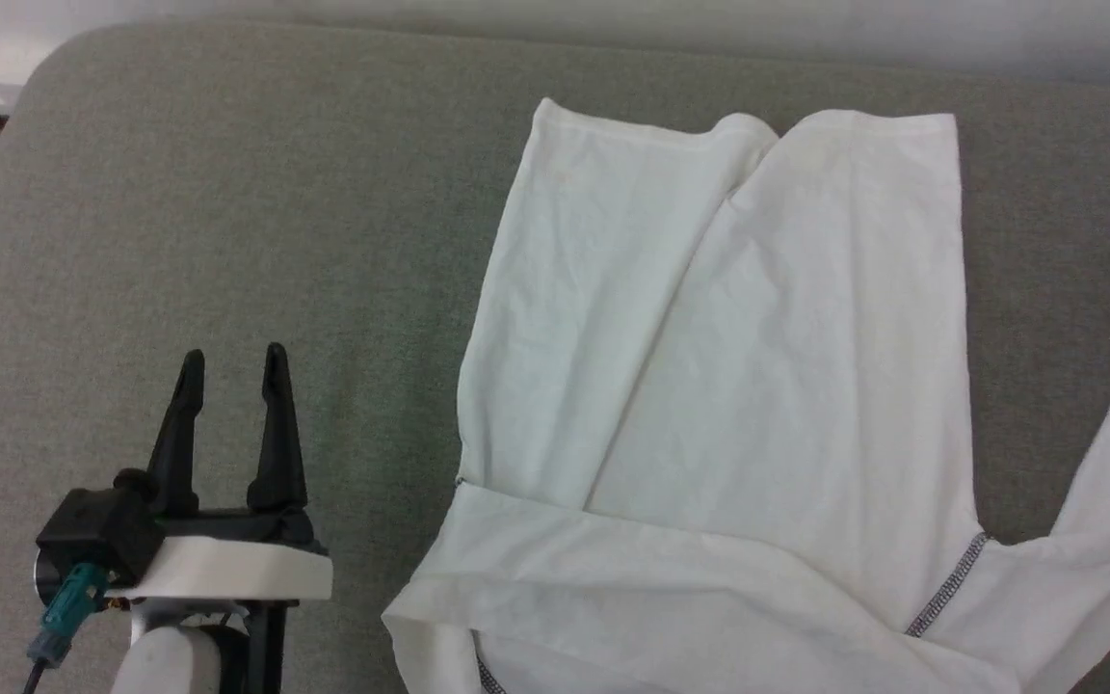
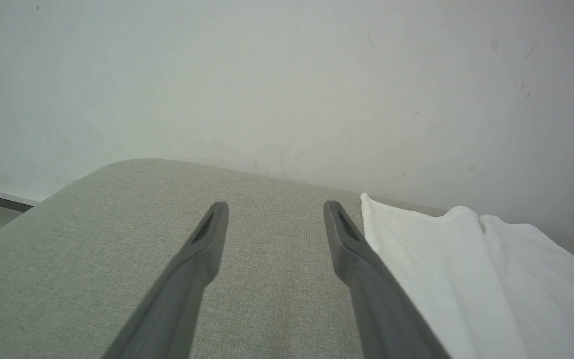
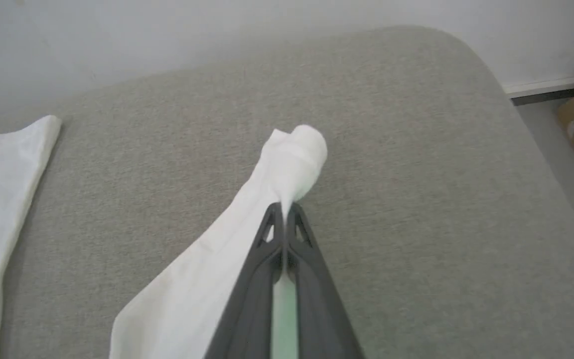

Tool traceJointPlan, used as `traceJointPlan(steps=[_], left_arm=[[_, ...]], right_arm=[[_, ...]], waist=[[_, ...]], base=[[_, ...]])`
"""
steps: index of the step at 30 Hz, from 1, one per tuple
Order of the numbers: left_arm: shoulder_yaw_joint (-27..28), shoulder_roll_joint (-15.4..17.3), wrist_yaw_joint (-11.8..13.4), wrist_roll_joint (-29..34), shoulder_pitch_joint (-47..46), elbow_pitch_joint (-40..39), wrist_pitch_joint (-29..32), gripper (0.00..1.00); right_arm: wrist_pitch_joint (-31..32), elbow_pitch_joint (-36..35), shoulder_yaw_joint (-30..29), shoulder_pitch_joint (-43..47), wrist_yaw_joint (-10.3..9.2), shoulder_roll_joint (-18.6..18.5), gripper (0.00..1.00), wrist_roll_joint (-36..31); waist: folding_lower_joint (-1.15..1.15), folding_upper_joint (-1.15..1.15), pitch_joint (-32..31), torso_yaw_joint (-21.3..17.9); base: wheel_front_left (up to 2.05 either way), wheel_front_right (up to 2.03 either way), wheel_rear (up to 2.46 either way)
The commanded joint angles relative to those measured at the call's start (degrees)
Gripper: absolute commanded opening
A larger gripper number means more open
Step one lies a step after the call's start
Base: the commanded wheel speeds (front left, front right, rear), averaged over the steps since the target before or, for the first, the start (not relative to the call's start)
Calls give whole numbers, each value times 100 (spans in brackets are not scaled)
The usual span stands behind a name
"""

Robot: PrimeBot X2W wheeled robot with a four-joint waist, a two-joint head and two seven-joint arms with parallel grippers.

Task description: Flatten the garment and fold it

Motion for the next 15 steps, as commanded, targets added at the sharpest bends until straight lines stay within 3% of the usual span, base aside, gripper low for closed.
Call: traceJointPlan(steps=[1, 9, 11, 15], left_arm=[[29, -6, -29, 33, 83, 26, -27, 100], [91, 48, -8, -20, 414, 142, 2, 100], [91, 64, 1, -29, 474, 163, 35, 100], [90, 111, 4, -54, 605, 207, 111, 100]], right_arm=[[-46, -60, -117, 177, -6, -89, 0, 34], [55, -580, -1363, 1662, -6, -345, 0, 148], [37, -787, -1626, 1967, -6, -269, 0, 163], [169, -1631, -1864, 2432, -6, 247, 0, 600]], waist=[[1, 0, -412, -318], [1, 0, -896, -623], [1, 0, -1021, -665], [1, 0, -1279, -706]], base=[[0, 0, 0], [0, 0, 0], [0, 0, 0], [0, 0, 0]])
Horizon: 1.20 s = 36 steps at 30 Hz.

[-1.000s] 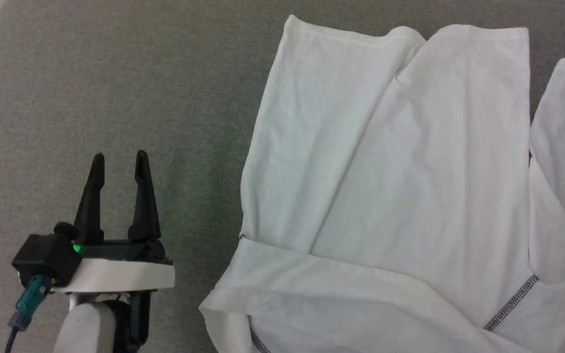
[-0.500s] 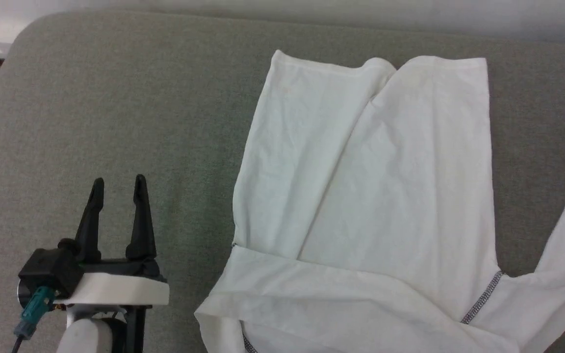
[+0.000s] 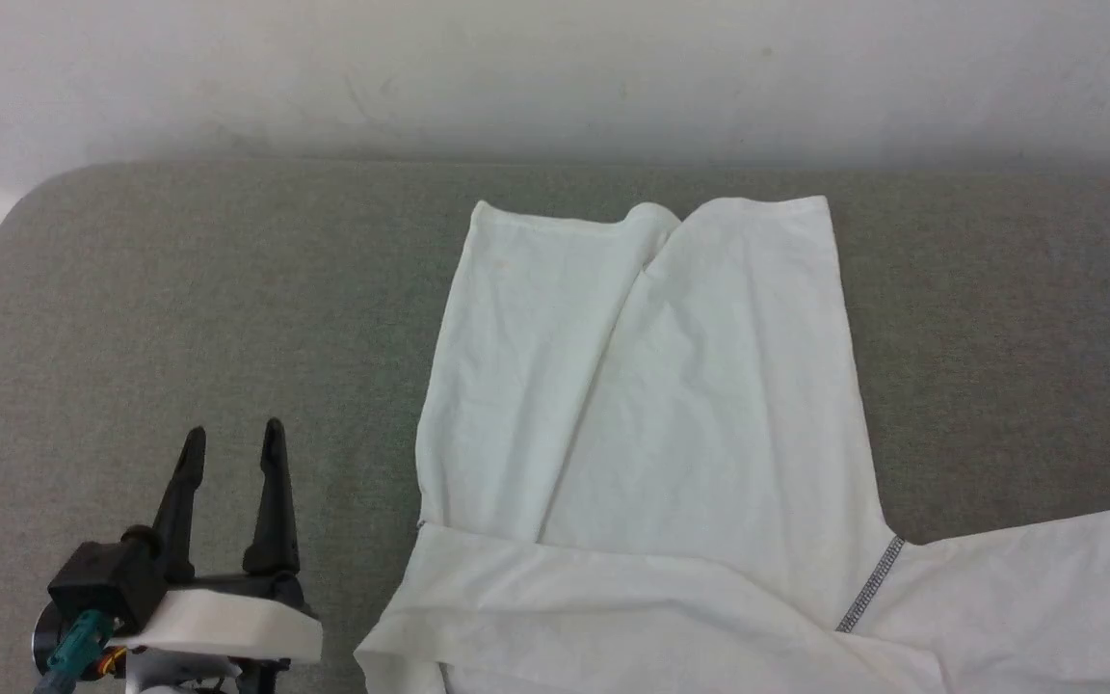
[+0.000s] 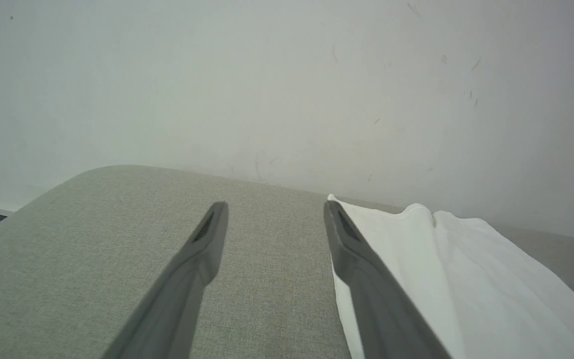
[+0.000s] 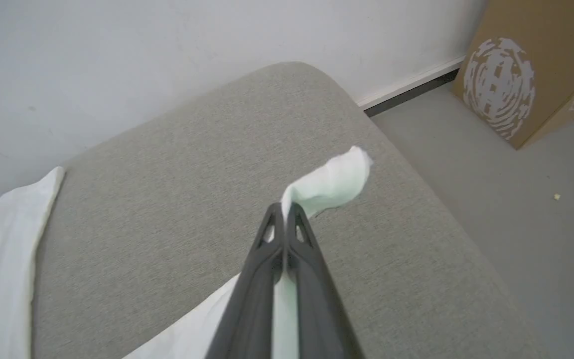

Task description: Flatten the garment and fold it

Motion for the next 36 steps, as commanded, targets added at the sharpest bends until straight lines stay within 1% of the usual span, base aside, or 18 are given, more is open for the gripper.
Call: traceJointPlan(steps=[1, 4, 6, 9, 13, 16, 19, 24, 29, 34, 35, 36], left_arm=[[15, 37, 6, -30, 88, 20, 21, 100], [28, 63, 30, -51, 194, 11, 80, 100], [34, 74, 44, -68, 254, 5, 115, 100], [12, 80, 40, -95, 310, -3, 165, 100], [-12, 93, 53, -109, 316, -28, 211, 100], [-17, 116, 66, -111, 299, -49, 237, 100], [-45, 131, 61, -114, 235, -53, 261, 100], [-107, 131, 60, -115, 100, -6, 287, 100], [-181, 98, 29, -139, -58, 108, 259, 100], [-232, 62, 14, -155, -169, 225, 199, 100], [-230, 57, 17, -161, -177, 253, 183, 100], [-233, 51, 15, -169, -185, 280, 169, 100]], right_arm=[[58, -270, 5, 126, -4, 207, 0, 167], [389, -1267, 112, 487, -4, 741, 0, 635], [566, -1868, 266, 726, -4, 1033, 0, 785], [744, -2542, 608, 953, -4, 1529, 0, 977], [829, -3139, 1372, 1069, -4, 2218, 0, 825], [824, -3257, 2025, 990, -4, 2622, 0, 767], [732, -3082, 2740, 804, -4, 2833, 0, 884], [384, -2452, 4164, 408, -4, 2945, 0, 1153], [-152, -1540, 5454, -40, -4, 2953, 0, 1390], [-807, -504, 6421, -512, -4, 2955, 0, 1327], [-938, -282, 6578, -597, -4, 2955, 21, 1292], [-1039, -72, 6774, -695, -4, 2955, 48, 1194]], waist=[[1, 0, -329, -156], [1, 0, -501, -194], [1, 0, -599, -215], [1, 0, -711, -212], [1, 0, -762, -190], [1, 0, -741, -155], [1, 0, -667, -59], [1, 0, -552, 149], [1, 0, -450, 380], [1, 0, -293, 531], [1, 0, -272, 536], [1, 0, -250, 547]], base=[[0, 0, 0], [0, 0, 0], [0, 0, 0], [0, 0, 0], [0, 0, 0], [0, 0, 0], [0, 0, 0], [0, 0, 0], [0, 0, 0], [0, 0, 0], [0, 0, 0], [0, 0, 0]])
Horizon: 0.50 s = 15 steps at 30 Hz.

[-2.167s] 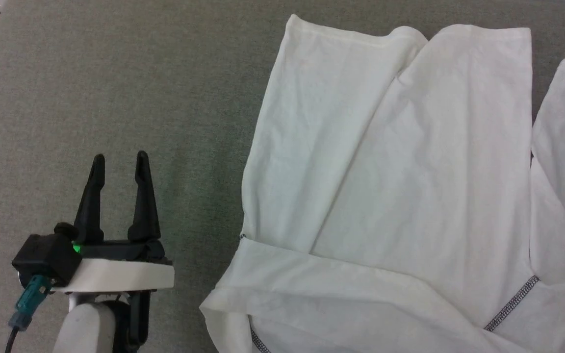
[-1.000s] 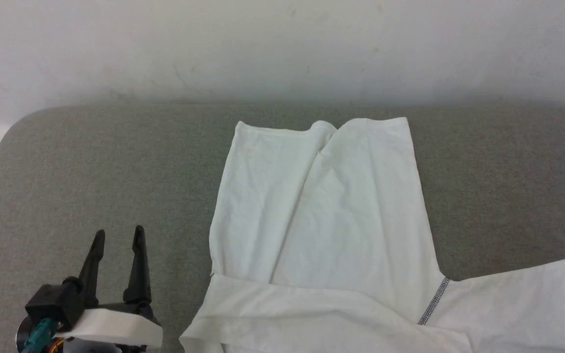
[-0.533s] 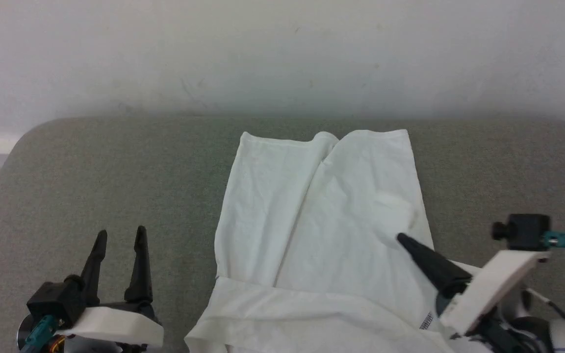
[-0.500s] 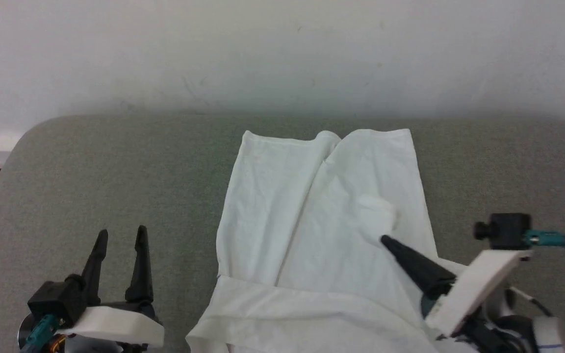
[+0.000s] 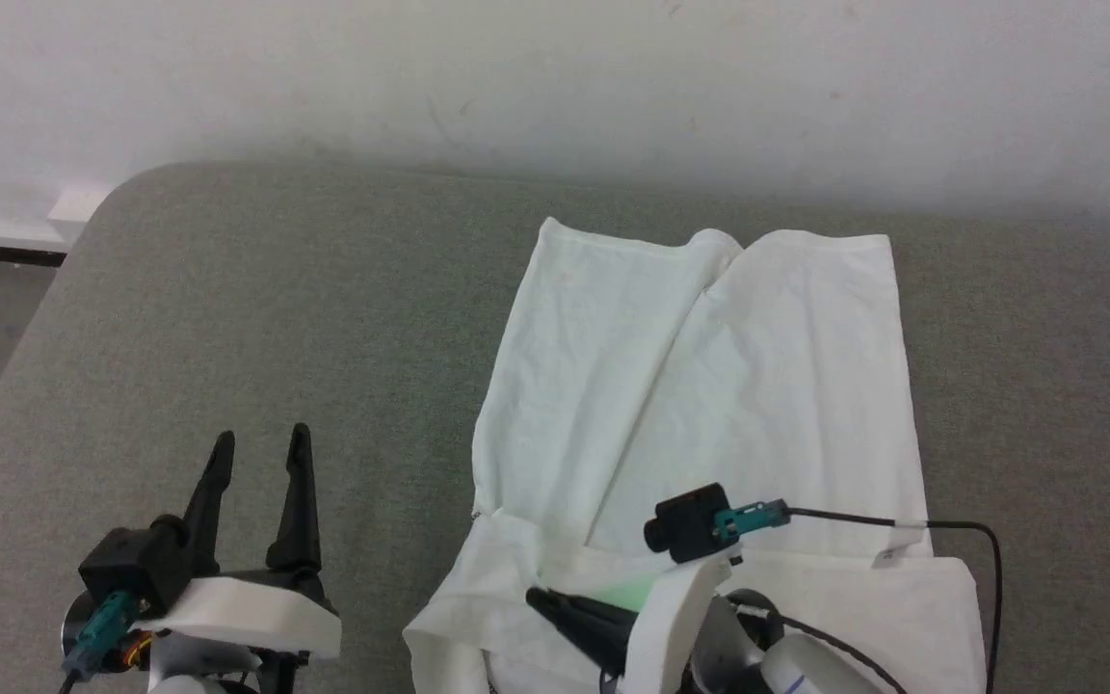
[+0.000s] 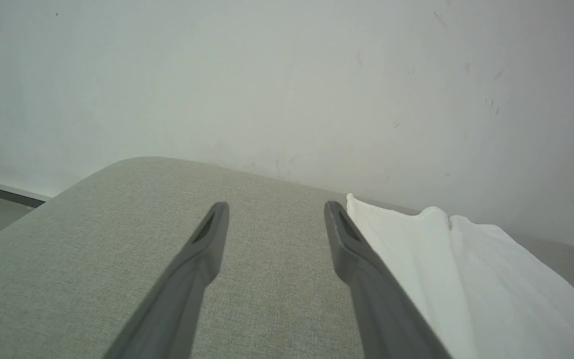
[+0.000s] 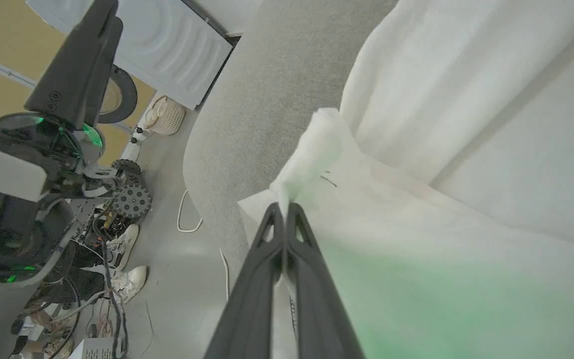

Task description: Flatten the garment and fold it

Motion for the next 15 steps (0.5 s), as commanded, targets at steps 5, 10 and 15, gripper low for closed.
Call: traceJointPlan(steps=[5, 10, 15], left_arm=[[-7, -16, -9, -28, -107, 126, -84, 100], [55, 35, 47, -26, -62, 210, -118, 100], [98, 111, 131, 11, 24, 227, -99, 100]], right_arm=[[-511, 325, 915, -421, -4, 15, 100, 161], [-1533, 25, 1234, -808, -4, -201, 100, -234], [-2439, -216, 643, -847, -4, -698, 100, -1071]], waist=[[-1, 0, 120, 55], [-1, 0, 35, -77], [-1, 0, -100, -254]], base=[[0, 0, 0], [0, 0, 0], [0, 0, 0]])
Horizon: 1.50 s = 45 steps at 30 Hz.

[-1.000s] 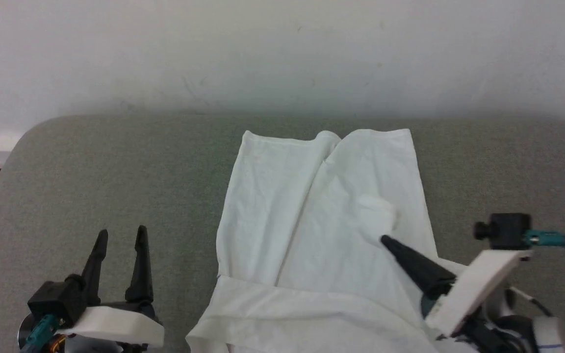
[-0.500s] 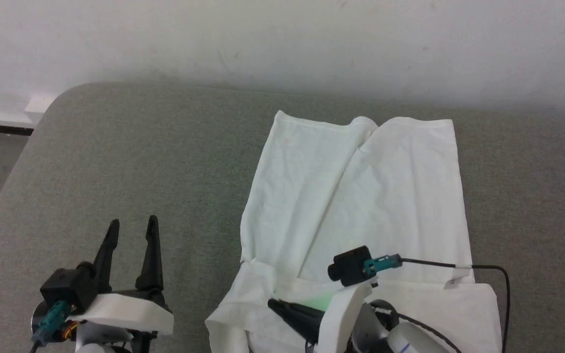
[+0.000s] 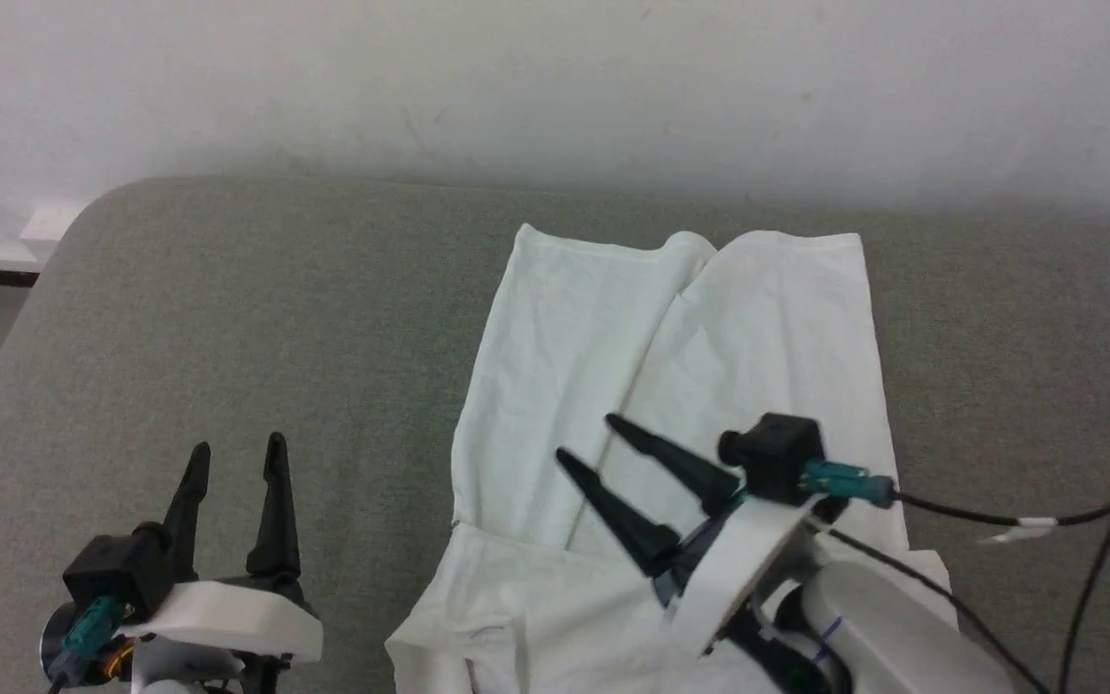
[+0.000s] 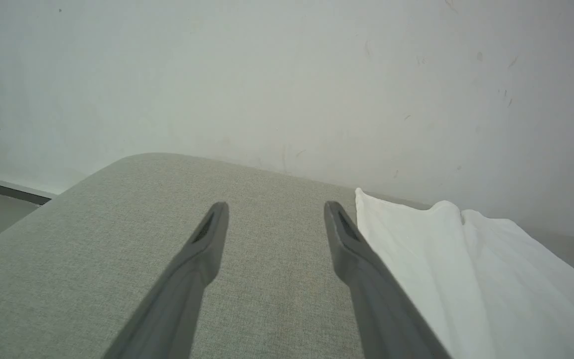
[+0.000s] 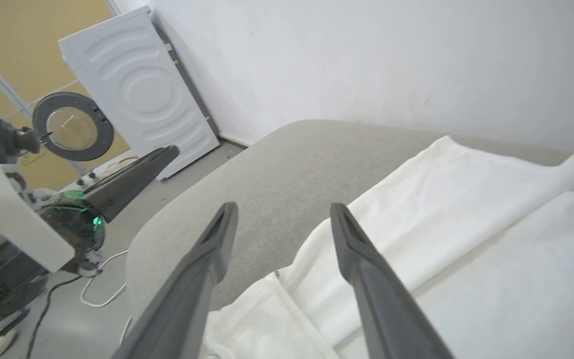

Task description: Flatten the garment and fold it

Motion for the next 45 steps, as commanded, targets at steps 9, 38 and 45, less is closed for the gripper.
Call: traceJointPlan(steps=[9, 38, 45], left_arm=[[85, 110, 184, 45, 190, -128, 0, 100], [-916, 943, -868, -886, -4959, 1996, 2586, 100], [-1553, 1382, -890, -1375, -6017, 3200, 4216, 100]], right_arm=[[77, -796, -2642, 1047, -4, -481, 100, -1744], [1280, -3368, -4665, 1705, -4, 180, 100, -2561], [1087, -3145, -4291, 1389, -4, 256, 100, -2458]], waist=[[-1, 0, -174, -424], [-1, 0, 2064, -1601], [-1, 0, 2465, -2008]], base=[[0, 0, 0], [0, 0, 0], [0, 0, 0]])
